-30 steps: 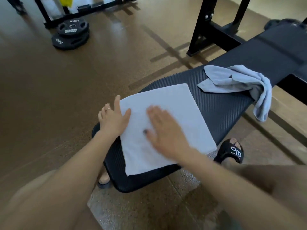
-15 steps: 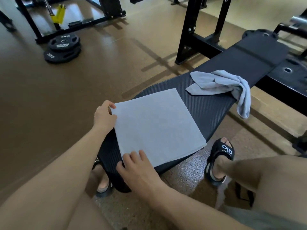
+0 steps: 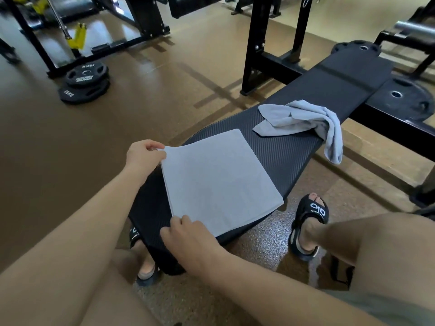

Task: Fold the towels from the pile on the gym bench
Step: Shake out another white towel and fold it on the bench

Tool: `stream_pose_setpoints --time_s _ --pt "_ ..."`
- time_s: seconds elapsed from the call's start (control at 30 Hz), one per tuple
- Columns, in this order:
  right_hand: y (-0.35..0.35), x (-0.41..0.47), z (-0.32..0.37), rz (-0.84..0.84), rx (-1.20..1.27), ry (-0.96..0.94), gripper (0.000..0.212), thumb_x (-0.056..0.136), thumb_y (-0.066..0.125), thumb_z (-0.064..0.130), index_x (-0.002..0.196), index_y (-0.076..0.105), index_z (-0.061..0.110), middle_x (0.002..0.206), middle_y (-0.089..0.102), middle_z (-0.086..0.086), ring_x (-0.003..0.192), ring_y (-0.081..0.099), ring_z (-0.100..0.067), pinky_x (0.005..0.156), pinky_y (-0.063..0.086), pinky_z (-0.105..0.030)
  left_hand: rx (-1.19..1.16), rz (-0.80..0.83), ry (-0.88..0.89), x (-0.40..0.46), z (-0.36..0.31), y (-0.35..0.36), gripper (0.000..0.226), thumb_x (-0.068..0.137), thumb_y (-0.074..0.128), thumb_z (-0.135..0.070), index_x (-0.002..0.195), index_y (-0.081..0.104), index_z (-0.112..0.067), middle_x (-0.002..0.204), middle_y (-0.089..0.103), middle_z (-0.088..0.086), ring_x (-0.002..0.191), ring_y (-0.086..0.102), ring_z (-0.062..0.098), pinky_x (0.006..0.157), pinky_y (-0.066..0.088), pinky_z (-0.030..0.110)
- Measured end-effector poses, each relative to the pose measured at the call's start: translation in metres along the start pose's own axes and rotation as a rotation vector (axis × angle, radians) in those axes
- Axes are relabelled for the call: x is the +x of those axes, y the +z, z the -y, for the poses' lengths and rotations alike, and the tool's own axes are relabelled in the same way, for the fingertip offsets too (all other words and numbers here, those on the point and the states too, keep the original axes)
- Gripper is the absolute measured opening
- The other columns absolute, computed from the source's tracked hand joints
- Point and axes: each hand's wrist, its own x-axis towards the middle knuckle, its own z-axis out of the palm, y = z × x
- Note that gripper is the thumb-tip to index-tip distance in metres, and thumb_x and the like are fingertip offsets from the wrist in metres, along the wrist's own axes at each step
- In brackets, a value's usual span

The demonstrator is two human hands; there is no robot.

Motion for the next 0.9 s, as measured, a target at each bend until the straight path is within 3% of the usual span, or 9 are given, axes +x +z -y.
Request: stream_pose_setpoints --time_s 0.07,0.13,0.27,0.37,0.47,0.6,0.67,0.8,0.9 --pt "-0.012 -0.006 -0.018 -0.08 0.225 0.103 0.026 0.088 0.061 0.008 0.11 0.049 0.012 0.103 0.054 -0.011 0.083 0.058 -0.034 0.059 0.032 -0.038 -0.015 0.019 0.02 -0.001 -0.013 -0.002 0.02 0.078 0.069 -0.009 0.092 0.076 -0.022 0.104 0.068 0.002 0.101 0.064 0.023 0.088 0.055 0.034" --pt "-0.024 -0.019 -0.041 -0.174 0.467 0.243 0.014 0.092 0.053 0.012 0.105 0.049 0.015 0.1 0.053 -0.009 0.083 0.057 -0.037 0.063 0.035 -0.04 -0.033 0.028 0.056 0.001 -0.028 0.0 0.021 0.077 0.068 -0.01 0.089 0.076 -0.025 0.103 0.07 0.001 0.104 0.065 0.024 0.092 0.056 0.037" --pt "-0.033 -0.053 -0.099 -0.307 0.8 0.486 0.009 0.089 0.053 0.011 0.089 0.05 0.019 0.088 0.058 0.0 0.084 0.056 -0.026 0.076 0.047 -0.043 0.109 0.034 0.226 0.002 -0.071 0.026 0.022 0.079 0.066 -0.008 0.093 0.076 -0.021 0.11 0.067 0.002 0.097 0.062 0.014 0.069 0.045 0.017" --pt "-0.036 -0.072 -0.144 -0.285 0.989 0.671 0.015 0.092 0.054 0.009 0.086 0.054 0.023 0.086 0.057 -0.001 0.074 0.066 -0.028 0.061 0.056 -0.04 0.171 0.059 0.308 0.005 -0.097 0.064 0.016 0.081 0.067 -0.009 0.092 0.078 -0.014 0.103 0.071 0.004 0.092 0.063 0.013 0.068 0.045 0.018" --pt "-0.029 -0.086 -0.179 -0.233 1.069 0.752 0.009 0.099 0.056 0.011 0.094 0.059 0.017 0.094 0.058 -0.004 0.07 0.071 -0.025 0.049 0.051 -0.02 0.263 0.116 0.38 0.013 -0.113 0.106 0.015 0.085 0.065 -0.016 0.087 0.079 -0.014 0.099 0.073 0.003 0.098 0.063 0.015 0.08 0.045 0.024" --pt "-0.01 -0.098 -0.202 -0.139 1.122 0.763 0.008 0.099 0.057 0.011 0.096 0.062 0.017 0.095 0.062 -0.004 0.065 0.073 -0.017 0.061 0.063 -0.032 0.382 0.212 0.42 0.022 -0.122 0.146 0.023 0.091 0.058 -0.017 0.085 0.077 -0.005 0.088 0.074 0.01 0.085 0.068 0.023 0.07 0.051 0.03" --pt "0.0 -0.1 -0.207 -0.119 1.138 0.766 0.01 0.099 0.057 0.012 0.095 0.062 0.02 0.091 0.064 -0.005 0.068 0.073 -0.018 0.066 0.064 -0.038 0.485 0.265 0.485 0.029 -0.12 0.158 0.023 0.089 0.056 -0.013 0.087 0.076 -0.002 0.095 0.072 0.013 0.09 0.067 0.024 0.079 0.056 0.035" --pt "0.008 -0.095 -0.213 -0.099 1.05 0.759 0.014 0.099 0.055 0.015 0.09 0.059 0.026 0.083 0.063 -0.001 0.068 0.072 -0.016 0.058 0.061 -0.031 0.669 0.345 0.612 0.045 -0.112 0.173 0.023 0.088 0.057 -0.005 0.101 0.075 -0.009 0.117 0.06 0.009 0.104 0.06 0.023 0.095 0.05 0.037" --pt "0.012 -0.092 -0.214 -0.088 1.004 0.75 0.017 0.096 0.053 0.018 0.086 0.056 0.031 0.078 0.063 -0.002 0.068 0.071 -0.02 0.061 0.061 -0.046 0.72 0.383 0.677 0.052 -0.109 0.179 0.021 0.09 0.056 -0.005 0.102 0.074 -0.008 0.116 0.06 0.011 0.105 0.058 0.024 0.095 0.049 0.04"
